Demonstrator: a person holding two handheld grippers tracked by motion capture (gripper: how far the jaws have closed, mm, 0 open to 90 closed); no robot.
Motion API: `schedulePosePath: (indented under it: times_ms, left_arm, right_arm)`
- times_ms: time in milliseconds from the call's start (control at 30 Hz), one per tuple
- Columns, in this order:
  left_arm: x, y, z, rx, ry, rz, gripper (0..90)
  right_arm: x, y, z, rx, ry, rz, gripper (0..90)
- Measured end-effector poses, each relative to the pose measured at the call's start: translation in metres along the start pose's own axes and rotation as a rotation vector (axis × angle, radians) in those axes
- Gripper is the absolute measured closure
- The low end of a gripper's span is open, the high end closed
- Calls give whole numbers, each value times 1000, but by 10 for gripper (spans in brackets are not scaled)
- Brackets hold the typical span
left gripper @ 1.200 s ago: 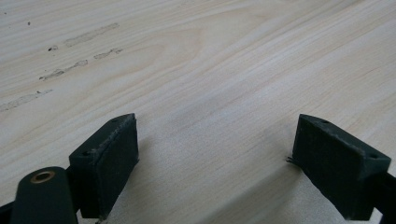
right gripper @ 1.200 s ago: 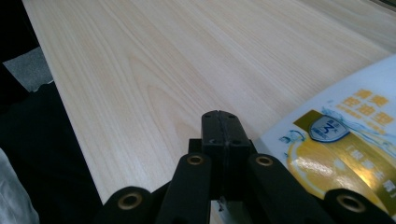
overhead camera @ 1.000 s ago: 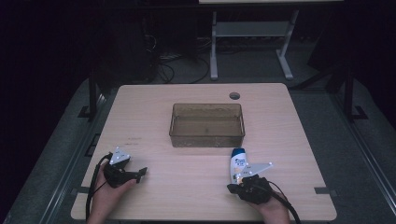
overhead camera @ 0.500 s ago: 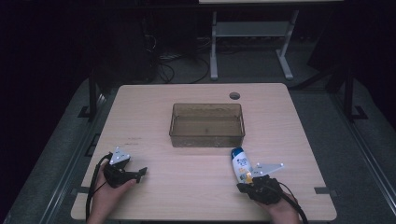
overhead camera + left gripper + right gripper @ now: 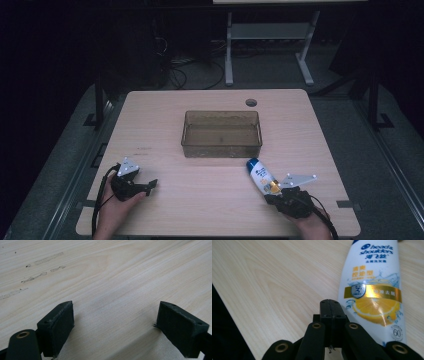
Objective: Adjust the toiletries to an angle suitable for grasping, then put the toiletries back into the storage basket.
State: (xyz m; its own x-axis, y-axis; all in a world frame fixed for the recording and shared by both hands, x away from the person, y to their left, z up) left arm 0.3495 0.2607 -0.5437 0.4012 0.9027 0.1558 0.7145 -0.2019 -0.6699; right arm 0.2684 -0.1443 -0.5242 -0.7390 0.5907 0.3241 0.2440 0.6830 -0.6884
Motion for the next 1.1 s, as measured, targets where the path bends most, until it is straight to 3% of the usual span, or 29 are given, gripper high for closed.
schedulePosePath:
  times_ms: [233, 567, 800, 833, 900, 1100]
  left_arm:
    - [0, 0, 0, 0, 0, 0, 132]
    - [0, 0, 0, 0, 0, 0, 132]
    - [0, 0, 0, 0, 0, 0, 132]
    - [0, 0, 0, 0, 0, 0, 132]
    - [0, 0, 0, 0, 0, 0, 132]
    - [0, 0, 0, 0, 0, 0, 132]
  right_arm:
    - [-10, -8, 4, -4, 21, 27, 900]
    - [-13, -13, 1, -27, 33, 21, 899]
    - [-15, -19, -11, -61, 33, 5, 722]
    - [-16, -20, -14, -66, 33, 15, 653]
    - [-17, -20, -16, -67, 33, 14, 635]
    - [-25, -22, -28, -59, 41, 42, 414]
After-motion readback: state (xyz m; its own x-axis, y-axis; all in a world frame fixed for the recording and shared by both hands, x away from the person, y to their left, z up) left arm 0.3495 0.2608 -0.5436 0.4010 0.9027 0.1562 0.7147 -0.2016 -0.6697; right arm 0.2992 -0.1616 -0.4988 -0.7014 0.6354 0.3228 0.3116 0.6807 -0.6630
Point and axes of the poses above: each handheld gripper's, and its own axes: y roughly forward along the jaws, z roughly out of its underside, x roughly to its left, the point moved 10 cm from there along y, roughly forward along the jaws, and after that the axes turned 12 degrees about -z, right-handed, at the moved point
